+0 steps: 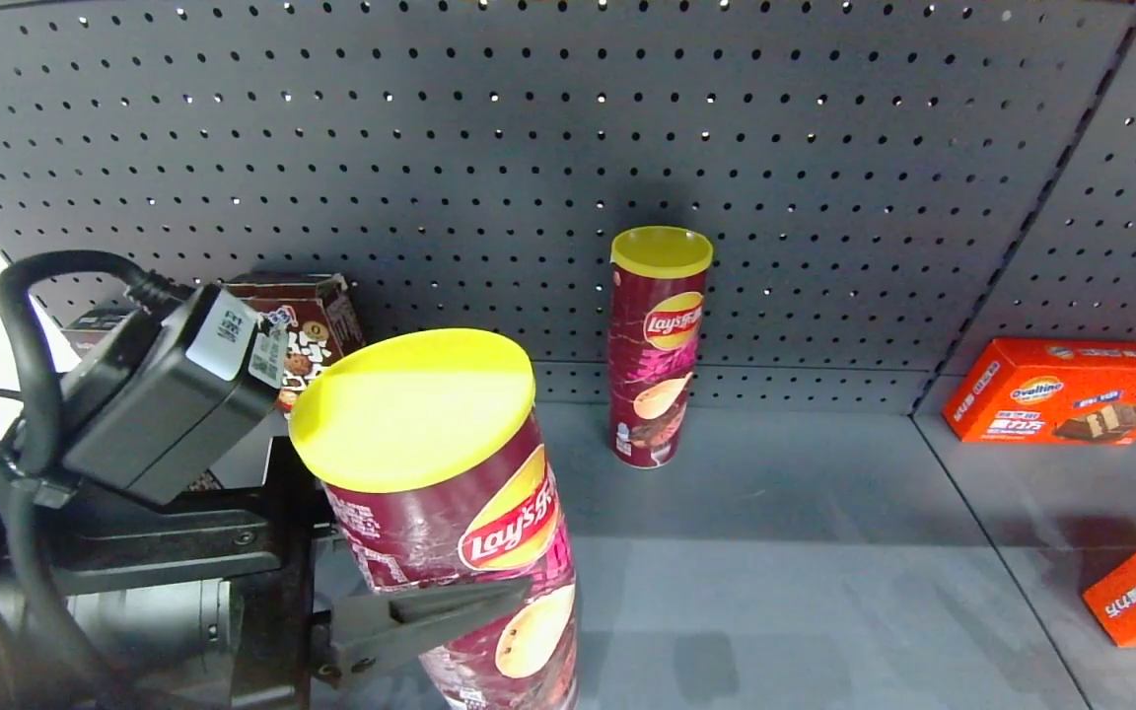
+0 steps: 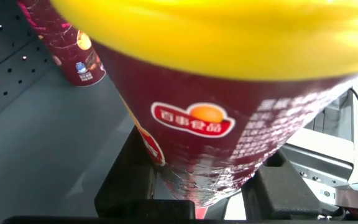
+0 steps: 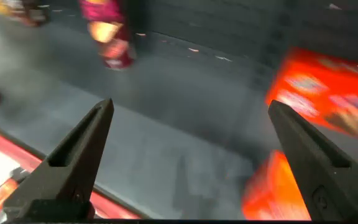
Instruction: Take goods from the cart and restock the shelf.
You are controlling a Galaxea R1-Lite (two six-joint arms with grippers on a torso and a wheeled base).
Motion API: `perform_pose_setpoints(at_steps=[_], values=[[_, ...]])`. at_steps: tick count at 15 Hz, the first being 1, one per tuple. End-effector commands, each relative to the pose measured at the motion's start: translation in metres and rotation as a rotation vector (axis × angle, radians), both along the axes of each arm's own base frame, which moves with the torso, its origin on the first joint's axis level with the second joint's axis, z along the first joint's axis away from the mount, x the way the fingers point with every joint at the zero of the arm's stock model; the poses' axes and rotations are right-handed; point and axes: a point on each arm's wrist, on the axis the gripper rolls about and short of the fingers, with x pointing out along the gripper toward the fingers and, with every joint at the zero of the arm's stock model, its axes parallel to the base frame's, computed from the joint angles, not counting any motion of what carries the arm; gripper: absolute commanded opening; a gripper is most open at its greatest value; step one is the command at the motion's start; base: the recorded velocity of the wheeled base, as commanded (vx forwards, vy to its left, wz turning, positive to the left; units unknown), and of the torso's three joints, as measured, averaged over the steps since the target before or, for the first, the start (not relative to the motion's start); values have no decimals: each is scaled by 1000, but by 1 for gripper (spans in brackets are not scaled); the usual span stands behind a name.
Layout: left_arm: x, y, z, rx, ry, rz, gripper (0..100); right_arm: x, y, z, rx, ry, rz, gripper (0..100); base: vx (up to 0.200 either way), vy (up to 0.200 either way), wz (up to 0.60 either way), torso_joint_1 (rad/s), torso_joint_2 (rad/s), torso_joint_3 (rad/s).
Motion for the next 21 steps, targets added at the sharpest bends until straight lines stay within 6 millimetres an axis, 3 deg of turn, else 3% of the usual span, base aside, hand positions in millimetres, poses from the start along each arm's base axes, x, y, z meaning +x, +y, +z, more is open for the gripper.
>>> perform_pose_setpoints(at_steps=[1, 4, 7, 12, 16, 21], values=[[0, 0, 2, -4, -6, 0, 0, 52, 30, 11, -33, 108, 152, 100, 0, 0, 0, 0, 0, 0], [0, 1, 0, 1, 2, 3, 0, 69, 50, 11, -51, 134, 263, 100, 0, 0, 0, 0, 0, 0], [-1, 1, 0, 0, 1, 3, 0, 86, 67, 19, -72, 139, 241, 100, 0, 0, 0, 0, 0, 0], [-1, 2, -3, 6, 8, 3, 0, 122, 84, 7, -121, 147, 220, 100, 0, 0, 0, 0, 0, 0], [-1, 3, -3, 5, 10, 13, 0, 165, 105, -7, -67, 68, 299, 100, 0, 0, 0, 0, 0, 0], [2, 6, -2, 3, 7, 33, 0, 195, 123, -26, -56, 50, 372, 100, 0, 0, 0, 0, 0, 0]])
